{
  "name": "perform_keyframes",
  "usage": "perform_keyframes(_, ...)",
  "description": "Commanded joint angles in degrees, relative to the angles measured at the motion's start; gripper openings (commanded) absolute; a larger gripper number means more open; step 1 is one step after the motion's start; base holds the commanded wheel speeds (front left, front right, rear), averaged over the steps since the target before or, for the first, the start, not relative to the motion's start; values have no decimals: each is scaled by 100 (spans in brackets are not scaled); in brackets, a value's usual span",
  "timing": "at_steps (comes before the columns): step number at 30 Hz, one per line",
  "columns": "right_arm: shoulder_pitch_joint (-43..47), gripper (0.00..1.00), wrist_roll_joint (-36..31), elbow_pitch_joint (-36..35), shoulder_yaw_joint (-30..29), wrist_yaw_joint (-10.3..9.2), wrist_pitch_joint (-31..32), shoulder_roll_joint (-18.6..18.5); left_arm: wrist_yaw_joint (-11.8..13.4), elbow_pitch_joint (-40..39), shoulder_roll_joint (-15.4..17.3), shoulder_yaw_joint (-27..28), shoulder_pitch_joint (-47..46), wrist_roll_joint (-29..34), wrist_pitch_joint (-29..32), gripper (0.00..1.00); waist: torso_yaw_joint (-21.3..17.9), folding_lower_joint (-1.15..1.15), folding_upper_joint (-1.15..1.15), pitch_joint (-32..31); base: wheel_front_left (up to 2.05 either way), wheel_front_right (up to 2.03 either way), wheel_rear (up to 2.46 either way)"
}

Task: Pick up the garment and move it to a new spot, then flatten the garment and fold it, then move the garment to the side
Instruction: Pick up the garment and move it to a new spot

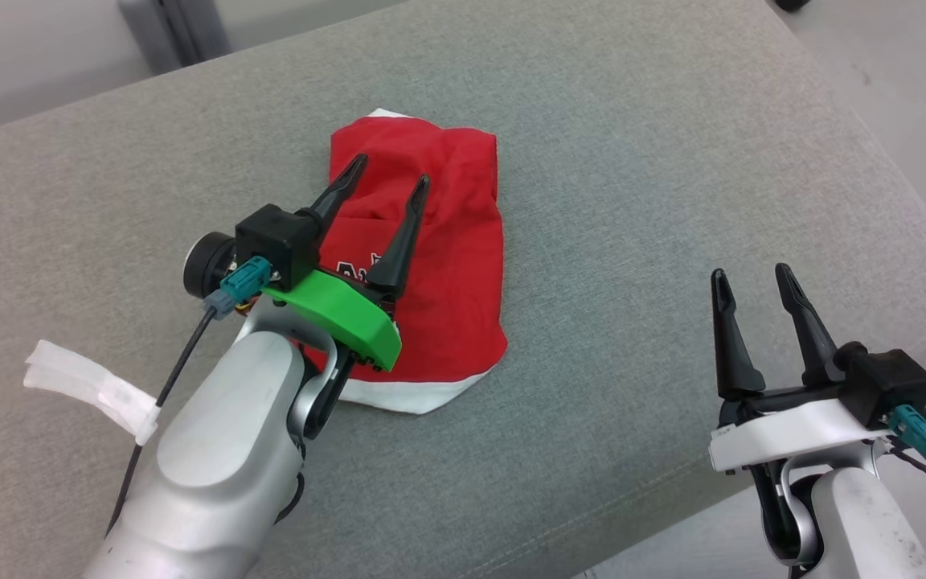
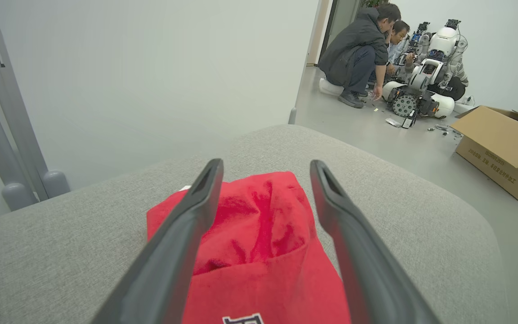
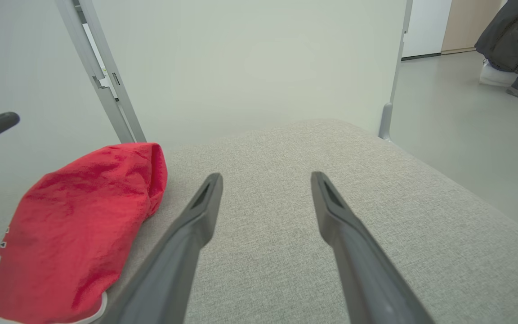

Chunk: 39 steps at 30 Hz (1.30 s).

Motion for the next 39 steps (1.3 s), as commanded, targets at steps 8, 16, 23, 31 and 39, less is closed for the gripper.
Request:
perform_keyframes(8,245,100,-141,-117,-21,1,-18,-2,218,-681,375,534,441,305,-146,100,878,0,0,-607,0,0,0)
perform_keyframes(16,381,100,-250,-139,-25,1,-18,-5,388,-1500,794,1482,1496,487,-140,100,1417,0,0,-871,0,0,0)
perform_keyframes(23,524,100,-309,-133,-49,1,-18,-4,512,-1977,868,2311,2547,627,-139,100,1814,0,0,-1085,0,0,0)
perform_keyframes(31,638,100,-344,-111,-36,1,-18,-7,467,-2319,730,2997,3469,872,-140,100,2107,0,0,-1290,0,0,0)
perform_keyframes(39,822,100,-334,-136,-24,1,13,-61,265,-2405,413,3311,4057,1105,-140,100,2243,0,0,-1422,0,0,0)
